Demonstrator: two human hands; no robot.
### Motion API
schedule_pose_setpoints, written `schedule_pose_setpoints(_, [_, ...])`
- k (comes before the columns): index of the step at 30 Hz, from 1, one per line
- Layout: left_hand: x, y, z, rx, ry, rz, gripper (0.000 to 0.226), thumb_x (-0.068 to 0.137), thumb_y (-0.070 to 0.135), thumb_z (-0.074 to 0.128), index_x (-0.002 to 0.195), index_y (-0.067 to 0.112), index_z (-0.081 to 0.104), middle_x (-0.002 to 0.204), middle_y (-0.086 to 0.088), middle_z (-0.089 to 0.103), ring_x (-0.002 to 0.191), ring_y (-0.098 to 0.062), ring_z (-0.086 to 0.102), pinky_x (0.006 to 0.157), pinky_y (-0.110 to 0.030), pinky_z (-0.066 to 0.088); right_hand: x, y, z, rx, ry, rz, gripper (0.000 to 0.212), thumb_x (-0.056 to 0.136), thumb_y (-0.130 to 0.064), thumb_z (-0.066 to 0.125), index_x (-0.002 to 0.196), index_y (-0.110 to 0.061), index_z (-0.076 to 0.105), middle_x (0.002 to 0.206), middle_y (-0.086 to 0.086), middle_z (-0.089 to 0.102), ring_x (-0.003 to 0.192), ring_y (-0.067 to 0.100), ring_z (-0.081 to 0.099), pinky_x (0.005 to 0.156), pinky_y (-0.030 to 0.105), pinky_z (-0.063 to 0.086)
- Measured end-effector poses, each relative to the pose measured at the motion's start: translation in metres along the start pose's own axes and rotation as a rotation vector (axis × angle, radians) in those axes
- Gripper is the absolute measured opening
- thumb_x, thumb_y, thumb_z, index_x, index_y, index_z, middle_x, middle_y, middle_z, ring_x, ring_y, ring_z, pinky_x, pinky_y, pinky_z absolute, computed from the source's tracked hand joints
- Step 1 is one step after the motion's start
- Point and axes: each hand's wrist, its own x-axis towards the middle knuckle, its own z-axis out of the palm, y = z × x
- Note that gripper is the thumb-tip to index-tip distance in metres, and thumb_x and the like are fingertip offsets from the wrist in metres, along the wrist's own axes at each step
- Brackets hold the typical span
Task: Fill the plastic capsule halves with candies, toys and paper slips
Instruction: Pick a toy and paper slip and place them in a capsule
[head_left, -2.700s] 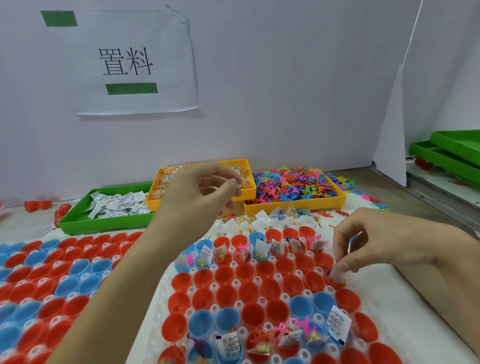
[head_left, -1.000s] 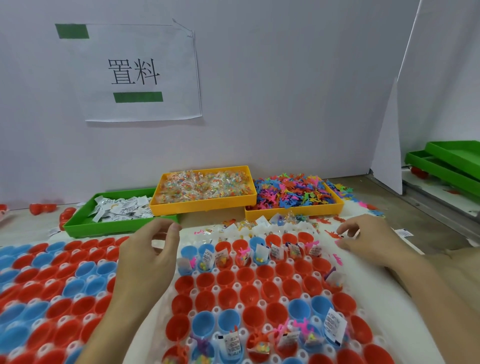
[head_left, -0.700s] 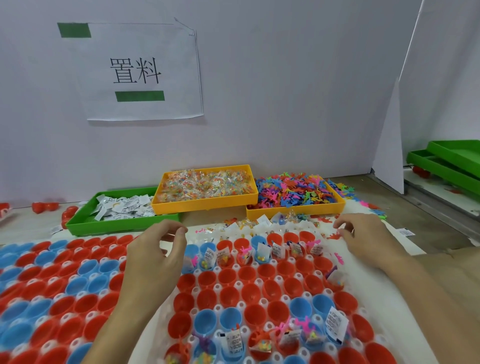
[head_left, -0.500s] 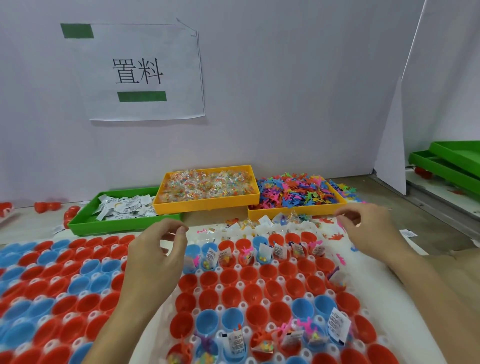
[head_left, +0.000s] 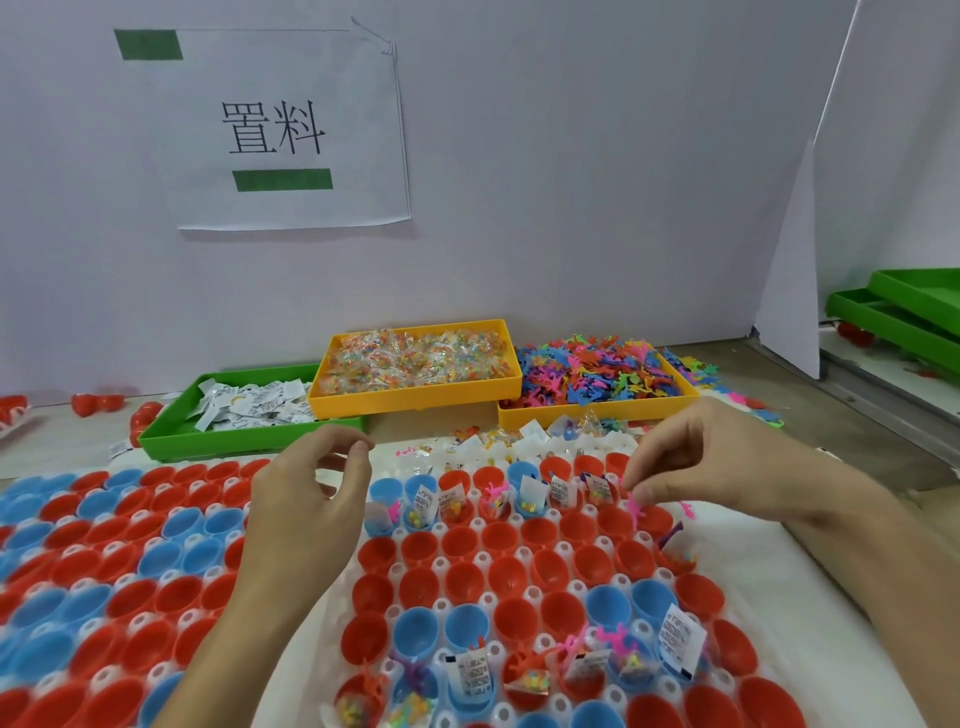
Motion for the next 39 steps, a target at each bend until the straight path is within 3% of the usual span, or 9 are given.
schedule_pose_setpoints(4, [0.0,0.0,0.0,0.02,-0.005,-0.008,0.02,0.095,0.012,0.059,0.088,0.031,0.063,0.083,0.023,0.061,0.086,0.016,0.055,0.061,-0.01,0.039,-0.002,-0.01,0.005,-0.043,-0.063,0.042,0.017,0.076,-0.011,0.085,0.08,-0.026,0.081,0.083,-0.001,0.078,0.078,0.013,0.074,0.072,0.02,0.057])
schedule_pose_setpoints(9, [0.0,0.0,0.0,0.038,-0.004,-0.023,0.02,0.095,0.013,0.059,0.088,0.031,0.062,0.083,0.023,0.061,0.079,0.005,0.058,0.06,-0.008,0.038,-0.004,-0.022,0.011,-0.205,-0.099,0.083,0.018,0.077,-0.019,0.085,0.072,-0.035,0.079,0.08,-0.011,0.076,0.076,0.004,0.069,0.065,0.015,0.049])
schedule_pose_setpoints(13, [0.0,0.001,0.0,0.045,-0.007,-0.024,0.02,0.095,0.012,0.059,0.088,0.031,0.062,0.083,0.024,0.061,0.079,0.007,0.058,0.06,-0.007,0.037,-0.005,-0.027,0.014,-0.29,-0.129,0.118,0.018,0.077,-0.025,0.085,0.07,-0.04,0.077,0.078,-0.017,0.074,0.077,0.001,0.066,0.076,0.023,0.049])
schedule_pose_setpoints(17, [0.0,0.0,0.0,0.034,-0.006,-0.014,0.02,0.095,0.011,0.059,0.089,0.029,0.064,0.083,0.023,0.062,0.083,0.011,0.057,0.06,-0.007,0.038,-0.004,-0.026,0.015,-0.317,-0.13,0.121,0.019,0.075,-0.027,0.087,0.068,-0.042,0.076,0.074,-0.018,0.071,0.074,0.001,0.064,0.07,0.018,0.048])
schedule_pose_setpoints(24, [0.0,0.0,-0.001,0.036,0.001,-0.01,0.02,0.095,0.011,0.059,0.089,0.029,0.064,0.083,0.024,0.062,0.08,0.007,0.059,0.061,-0.008,0.038,-0.004,-0.018,0.008,-0.284,-0.093,0.085,0.016,0.073,-0.027,0.088,0.077,-0.038,0.078,0.069,-0.006,0.068,0.063,0.004,0.056,0.06,0.02,0.048])
schedule_pose_setpoints(27, [-0.001,0.002,-0.001,0.036,0.003,-0.007,0.021,0.094,0.01,0.06,0.089,0.03,0.063,0.083,0.024,0.061,0.078,0.004,0.059,0.061,-0.008,0.038,-0.006,-0.014,0.0,-0.228,0.017,0.028,0.014,0.077,-0.025,0.085,0.079,-0.037,0.079,0.071,-0.006,0.071,0.062,0.002,0.059,0.059,0.015,0.046])
schedule_pose_setpoints(33, [-0.001,0.003,0.0,0.033,0.003,-0.007,0.019,0.095,0.01,0.06,0.09,0.028,0.064,0.083,0.023,0.061,0.079,0.003,0.058,0.061,-0.009,0.038,-0.004,0.026,-0.025,-0.099,0.668,0.07,0.018,0.095,-0.015,0.065,0.089,-0.029,0.075,0.076,-0.01,0.073,0.07,0.006,0.066,0.058,0.016,0.048])
schedule_pose_setpoints(36, [-0.001,0.003,-0.001,0.032,-0.002,-0.003,0.019,0.095,0.009,0.059,0.09,0.027,0.064,0.083,0.022,0.061,0.079,0.002,0.059,0.061,-0.01,0.039,0.001,0.059,-0.028,-0.21,0.708,0.286,0.018,0.096,-0.01,0.062,0.095,-0.024,0.074,0.094,0.002,0.074,0.082,0.02,0.066,0.073,0.033,0.051])
schedule_pose_setpoints(39, [-0.001,0.003,0.0,0.036,-0.005,-0.006,0.019,0.094,0.008,0.06,0.09,0.027,0.064,0.083,0.022,0.061,0.079,0.001,0.058,0.061,-0.011,0.039,0.006,0.082,-0.021,-0.337,0.649,0.443,0.016,0.095,-0.009,0.063,0.103,-0.015,0.075,0.105,0.006,0.072,0.09,0.02,0.062,0.08,0.03,0.046])
